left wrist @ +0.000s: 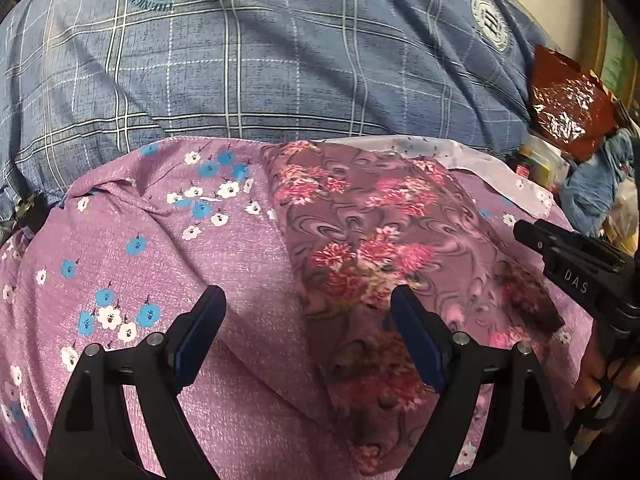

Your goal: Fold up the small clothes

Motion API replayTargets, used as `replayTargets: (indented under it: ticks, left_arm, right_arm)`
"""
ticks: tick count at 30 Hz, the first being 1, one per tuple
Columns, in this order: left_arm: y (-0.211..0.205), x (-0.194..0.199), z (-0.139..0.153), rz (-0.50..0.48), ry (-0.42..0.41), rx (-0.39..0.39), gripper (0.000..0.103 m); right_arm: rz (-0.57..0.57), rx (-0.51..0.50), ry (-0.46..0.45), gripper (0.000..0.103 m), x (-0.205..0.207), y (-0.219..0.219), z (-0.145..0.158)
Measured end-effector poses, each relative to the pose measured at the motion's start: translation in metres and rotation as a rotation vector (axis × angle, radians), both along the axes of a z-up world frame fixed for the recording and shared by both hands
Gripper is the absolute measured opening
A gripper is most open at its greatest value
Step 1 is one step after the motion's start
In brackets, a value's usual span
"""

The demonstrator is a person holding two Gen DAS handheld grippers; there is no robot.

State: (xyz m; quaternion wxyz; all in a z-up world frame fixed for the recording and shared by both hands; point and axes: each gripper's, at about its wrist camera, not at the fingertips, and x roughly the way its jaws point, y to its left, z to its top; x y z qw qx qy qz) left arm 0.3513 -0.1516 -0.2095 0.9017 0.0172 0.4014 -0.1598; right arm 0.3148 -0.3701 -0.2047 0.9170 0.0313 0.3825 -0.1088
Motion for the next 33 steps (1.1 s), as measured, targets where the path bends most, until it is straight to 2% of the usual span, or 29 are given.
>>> replayTargets:
  ticks: [2,4,7,9,20,33]
  left_arm:
    - [0.001,0.0,0.0,-0.005,0.002,-0.007,0.085]
    - [0.004,0.003,-0.001,-0.009,0.011,-0.035,0.085]
    - [0.01,0.008,-0.002,-0.013,0.031,-0.091,0.085]
    - [0.01,0.012,-0.004,-0.012,0.043,-0.109,0.085]
    - [0.002,0.01,-0.008,-0.016,0.025,-0.075,0.085]
    - [-0.001,0.01,-0.008,-0.021,0.026,-0.072,0.085]
  right_arm:
    - [0.002,0.006,0.009,0.038,-0.005,-0.006,-0.003]
    - [0.013,0.061,0.012,0.043,-0.011,-0.016,-0.005]
    - [0.024,0.194,-0.019,0.055,-0.015,-0.036,-0.005]
    - [0.005,0.233,-0.037,0.058,-0.017,-0.046,-0.005]
    - [0.012,0.059,-0.026,0.058,-0.017,-0.027,0.0]
    - [0.023,-0.015,-0.038,0.058,-0.019,-0.016,0.006]
